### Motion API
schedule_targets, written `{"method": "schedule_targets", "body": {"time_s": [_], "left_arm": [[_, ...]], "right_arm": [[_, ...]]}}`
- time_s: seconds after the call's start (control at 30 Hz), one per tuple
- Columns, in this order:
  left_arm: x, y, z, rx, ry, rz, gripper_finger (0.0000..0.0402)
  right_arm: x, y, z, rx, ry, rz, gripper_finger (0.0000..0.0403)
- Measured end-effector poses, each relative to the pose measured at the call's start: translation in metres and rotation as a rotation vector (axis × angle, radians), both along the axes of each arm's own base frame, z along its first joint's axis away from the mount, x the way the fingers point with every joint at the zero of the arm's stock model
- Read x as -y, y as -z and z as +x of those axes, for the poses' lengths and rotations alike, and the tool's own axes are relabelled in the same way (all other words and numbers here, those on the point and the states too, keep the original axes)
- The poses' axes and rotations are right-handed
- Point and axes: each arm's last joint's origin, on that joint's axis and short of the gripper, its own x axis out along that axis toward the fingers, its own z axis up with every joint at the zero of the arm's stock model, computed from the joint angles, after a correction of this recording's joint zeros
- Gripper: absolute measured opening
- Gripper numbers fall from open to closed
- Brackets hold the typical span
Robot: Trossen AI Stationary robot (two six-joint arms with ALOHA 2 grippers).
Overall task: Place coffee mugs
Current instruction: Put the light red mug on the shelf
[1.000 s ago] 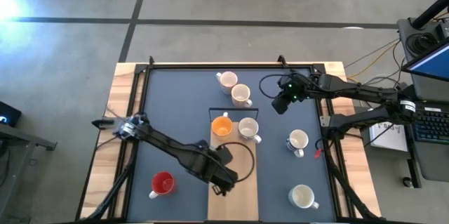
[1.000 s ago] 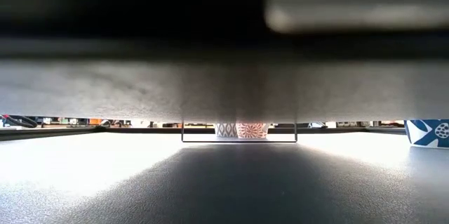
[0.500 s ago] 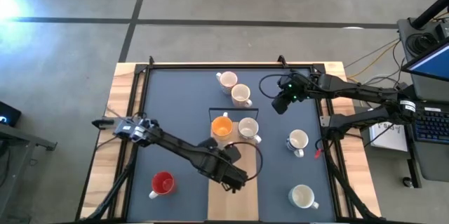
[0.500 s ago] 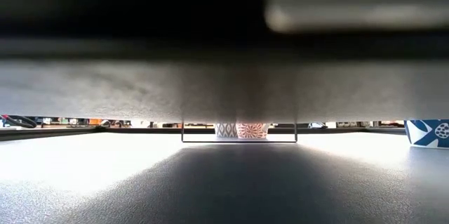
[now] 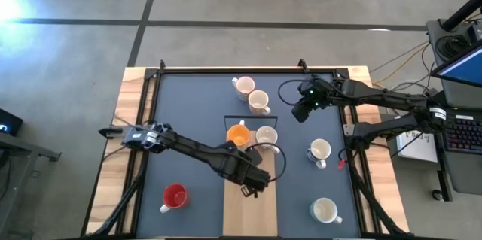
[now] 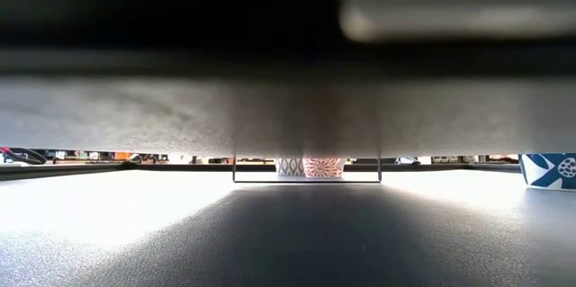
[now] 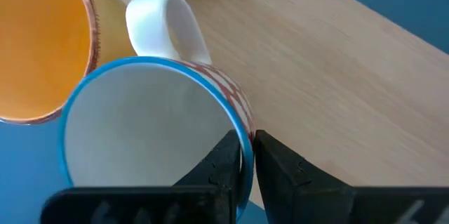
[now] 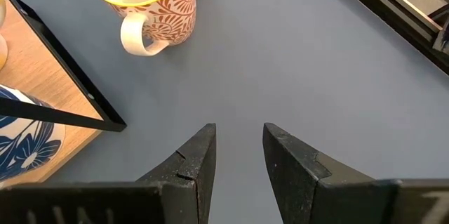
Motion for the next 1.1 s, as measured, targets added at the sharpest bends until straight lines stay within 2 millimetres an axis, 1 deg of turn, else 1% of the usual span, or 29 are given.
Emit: {"method": "schedule_targets", "body": {"time_s": [0.23,0.47,0.7,0.87,0.97,1.1], "left_arm": [[-0.002,0.003,0.001,-0.009,-0.004,-0.003,0.0027],[0.001,0.014,0.009,0.000,-0.017,-0.004,0.0028],[0.001,0.015,0.009,0.002,-0.066,-0.037,0.0028],[0.002,0.010,0.009,0.019,-0.087,-0.057,0.0029],[0.003,0.005,0.009,0.036,-0.091,-0.065,0.0040],[0.003,0.003,0.007,0.031,-0.077,-0.061,0.0068]], "right_arm": [[0.000,0.000,0.000,0.000,0.000,0.000,0.0107],[0.000,0.000,0.000,0.000,0.000,0.000,0.0107],[0.000,0.000,0.000,0.000,0.000,0.000,0.0107],[0.000,0.000,0.000,0.000,0.000,0.000,0.0107],[0.000,0.000,0.000,0.000,0.000,0.000,0.0107],[0.000,0.000,0.000,0.000,0.000,0.000,0.0107]]}}
